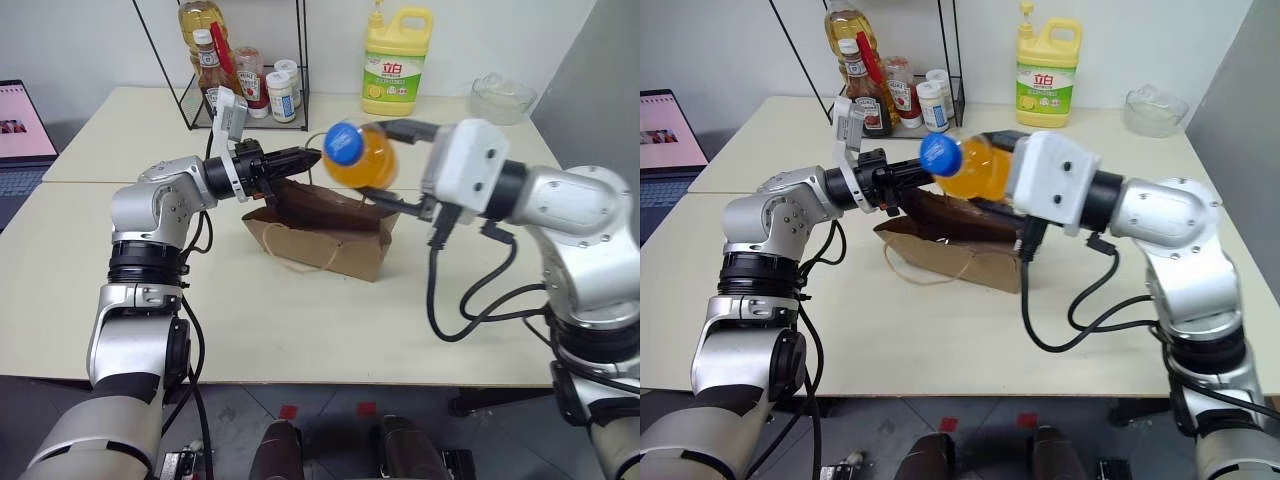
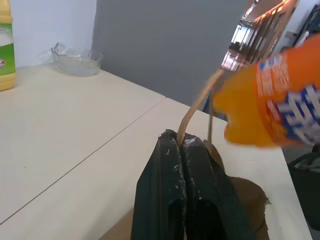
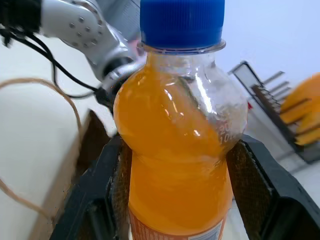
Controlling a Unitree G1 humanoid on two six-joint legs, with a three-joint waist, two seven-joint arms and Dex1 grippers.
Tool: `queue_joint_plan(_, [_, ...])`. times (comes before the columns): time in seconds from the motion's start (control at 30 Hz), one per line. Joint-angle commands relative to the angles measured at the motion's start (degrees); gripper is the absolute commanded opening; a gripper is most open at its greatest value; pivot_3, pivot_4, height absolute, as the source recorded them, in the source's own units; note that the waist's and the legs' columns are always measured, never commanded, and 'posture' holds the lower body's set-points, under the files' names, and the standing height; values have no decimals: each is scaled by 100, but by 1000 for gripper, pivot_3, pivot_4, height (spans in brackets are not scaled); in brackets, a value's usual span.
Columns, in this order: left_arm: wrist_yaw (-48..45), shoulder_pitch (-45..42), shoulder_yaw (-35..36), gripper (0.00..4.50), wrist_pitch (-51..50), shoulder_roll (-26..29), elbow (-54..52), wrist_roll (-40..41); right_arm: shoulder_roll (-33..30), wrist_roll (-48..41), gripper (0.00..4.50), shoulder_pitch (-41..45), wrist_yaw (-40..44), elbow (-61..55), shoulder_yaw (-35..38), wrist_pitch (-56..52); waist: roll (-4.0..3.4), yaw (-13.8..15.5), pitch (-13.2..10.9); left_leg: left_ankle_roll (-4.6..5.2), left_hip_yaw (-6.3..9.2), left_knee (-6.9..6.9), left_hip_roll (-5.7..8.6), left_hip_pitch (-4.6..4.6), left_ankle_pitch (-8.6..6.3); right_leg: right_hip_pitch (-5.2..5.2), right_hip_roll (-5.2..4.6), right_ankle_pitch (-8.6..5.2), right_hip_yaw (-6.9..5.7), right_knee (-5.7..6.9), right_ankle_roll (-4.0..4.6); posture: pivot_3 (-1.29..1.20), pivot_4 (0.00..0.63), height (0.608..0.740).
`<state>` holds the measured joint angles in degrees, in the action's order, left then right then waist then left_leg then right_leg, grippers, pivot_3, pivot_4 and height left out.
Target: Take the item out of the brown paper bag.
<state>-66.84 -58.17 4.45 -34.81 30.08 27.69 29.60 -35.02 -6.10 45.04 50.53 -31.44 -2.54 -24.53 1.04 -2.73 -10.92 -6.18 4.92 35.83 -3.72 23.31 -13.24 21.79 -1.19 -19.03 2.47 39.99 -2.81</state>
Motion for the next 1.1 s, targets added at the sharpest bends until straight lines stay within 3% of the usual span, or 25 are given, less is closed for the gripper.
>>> queue_joint_plan(0.03, [-2,-163,78,0,101,14,-43,-15,-458,-2,2406,-147,-183,-374,682,-10,0,7,0,0,0,-1,0,0,0,0,0,0,0,0,0,0,150,740])
queue_joint_plan(0.23, [41,-216,114,0,148,-84,-22,-25,-1804,840,2406,-1672,13,718,1036,1799,2,89,-1,18,-4,3,4,1,-10,-3,-3,0,2,-4,0,0,150,740])
queue_joint_plan(0.4, [70,-154,134,0,112,-124,-168,12,-2376,1884,2406,-2253,-211,2242,358,3689,-3,56,-4,10,-11,5,3,-1,-6,-1,-3,0,7,-2,-1,0,150,740])
queue_joint_plan(0.63, [130,-22,171,0,48,-130,-377,66,-2239,3151,2405,-1788,-518,4083,-865,4738,-10,-18,-7,-1,-17,6,3,-3,1,0,-3,0,13,-2,-1,0,150,740])
queue_joint_plan(0.87, [190,54,193,0,-5,-131,-524,92,-2026,3482,2405,-1625,-297,4518,-1346,4696,-6,-14,-5,-2,-17,15,3,-33,1,-41,-6,3,11,-5,-6,0,150,740])
queue_joint_plan(1.07, [215,96,207,0,-35,-105,-586,113,-1984,3250,4393,-1733,-134,4252,-1188,4456,-5,-11,-5,-2,-17,18,3,-44,1,-52,-7,5,11,-3,-10,0,150,740])
queue_joint_plan(1.1, [215,95,209,0,-27,-102,-569,109,-1993,3102,4484,-1807,-72,4066,-1079,4325,-5,-9,-5,-2,-16,18,3,-43,1,-51,-7,5,11,-4,-10,0,150,740])
